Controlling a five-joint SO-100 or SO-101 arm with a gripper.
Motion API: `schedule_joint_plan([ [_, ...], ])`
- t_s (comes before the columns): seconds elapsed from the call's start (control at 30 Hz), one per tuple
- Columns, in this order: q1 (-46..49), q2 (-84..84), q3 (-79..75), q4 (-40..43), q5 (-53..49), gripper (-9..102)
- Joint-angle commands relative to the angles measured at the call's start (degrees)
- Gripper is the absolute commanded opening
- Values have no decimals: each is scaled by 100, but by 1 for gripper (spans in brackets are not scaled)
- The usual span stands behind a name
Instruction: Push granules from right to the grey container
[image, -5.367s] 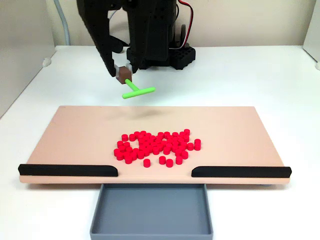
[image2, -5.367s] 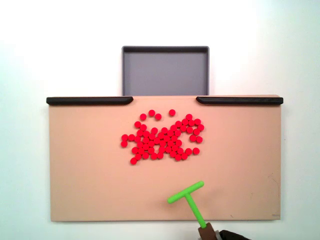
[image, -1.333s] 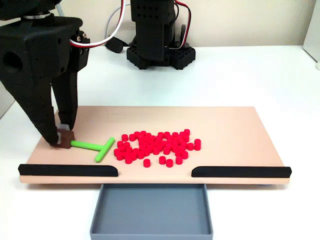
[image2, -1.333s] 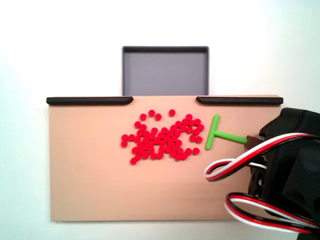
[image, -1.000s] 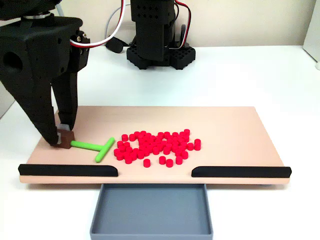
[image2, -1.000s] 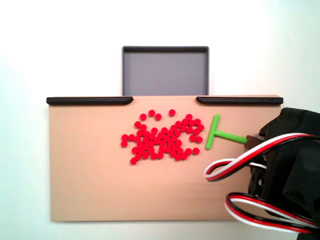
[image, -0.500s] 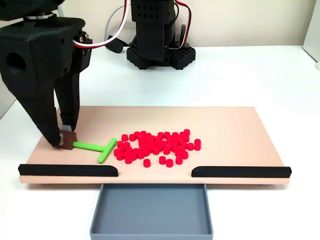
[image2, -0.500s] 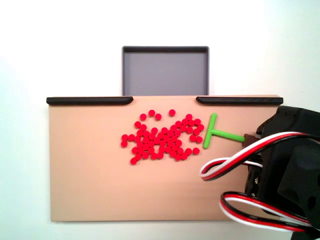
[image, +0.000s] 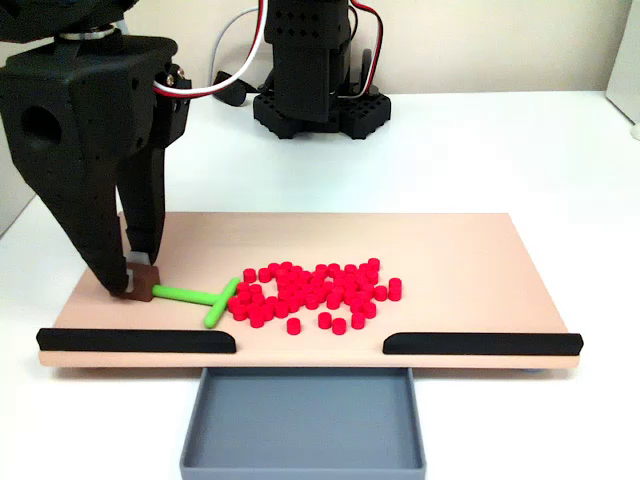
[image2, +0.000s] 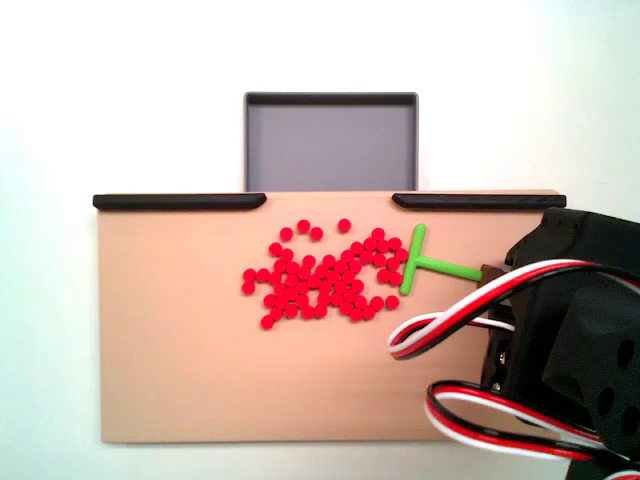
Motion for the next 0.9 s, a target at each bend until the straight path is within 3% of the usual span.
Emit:
schedule_joint_plan([
  [0.0,-35,53,-97,9,-1775,0],
  [0.87,-185,123,-18,18,-413,0],
])
